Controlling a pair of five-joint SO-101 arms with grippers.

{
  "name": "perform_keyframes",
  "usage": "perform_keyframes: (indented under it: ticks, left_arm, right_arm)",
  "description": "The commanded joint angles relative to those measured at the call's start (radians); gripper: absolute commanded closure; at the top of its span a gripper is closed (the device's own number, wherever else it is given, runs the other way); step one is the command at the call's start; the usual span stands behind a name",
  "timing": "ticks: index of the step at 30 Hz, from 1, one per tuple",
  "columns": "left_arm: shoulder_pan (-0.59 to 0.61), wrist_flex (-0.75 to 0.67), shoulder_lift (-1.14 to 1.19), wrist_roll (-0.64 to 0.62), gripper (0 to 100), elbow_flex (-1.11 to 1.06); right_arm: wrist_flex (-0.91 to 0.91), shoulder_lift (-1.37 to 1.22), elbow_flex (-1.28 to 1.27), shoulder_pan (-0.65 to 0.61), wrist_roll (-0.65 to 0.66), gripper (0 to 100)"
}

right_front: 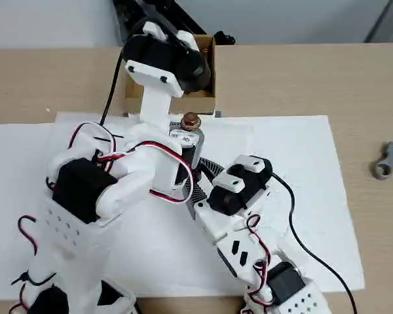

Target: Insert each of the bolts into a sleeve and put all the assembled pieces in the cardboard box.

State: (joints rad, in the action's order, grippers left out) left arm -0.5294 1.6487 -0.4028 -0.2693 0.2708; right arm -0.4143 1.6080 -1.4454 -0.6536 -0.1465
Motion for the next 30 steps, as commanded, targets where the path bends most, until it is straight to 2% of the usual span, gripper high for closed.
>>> perform_keyframes:
  ticks: [1, 5, 12, 17, 24, 30]
  left_arm:
    - [-0.003, -0.014, -0.028, -0.006, 99, 0.004]
    - [-0.003, -0.011, -0.028, -0.006, 99, -0.007]
    - [-0.005, -0.012, -0.028, -0.006, 99, -0.156]
    - [-0.003, -0.023, -0.028, -0.006, 99, -0.163]
    - [-0.002, 0.04, -0.02, -0.006, 83, -0.16]
    - [-0.003, 0.1, -0.028, -0.002, 79, -0.156]
  right_arm:
    - [0.027, 0.005, 0.015, 0.012, 0.009, 99.6]
    - [0.027, 0.005, 0.017, 0.012, 0.009, 99.6]
    - [0.027, 0.005, 0.018, 0.012, 0.006, 99.6]
    - [0.027, 0.005, 0.02, 0.012, 0.006, 99.6]
    - [0.027, 0.005, 0.023, 0.012, 0.006, 99.6]
    - [0.018, -0.004, 0.081, 0.024, 0.006, 99.6]
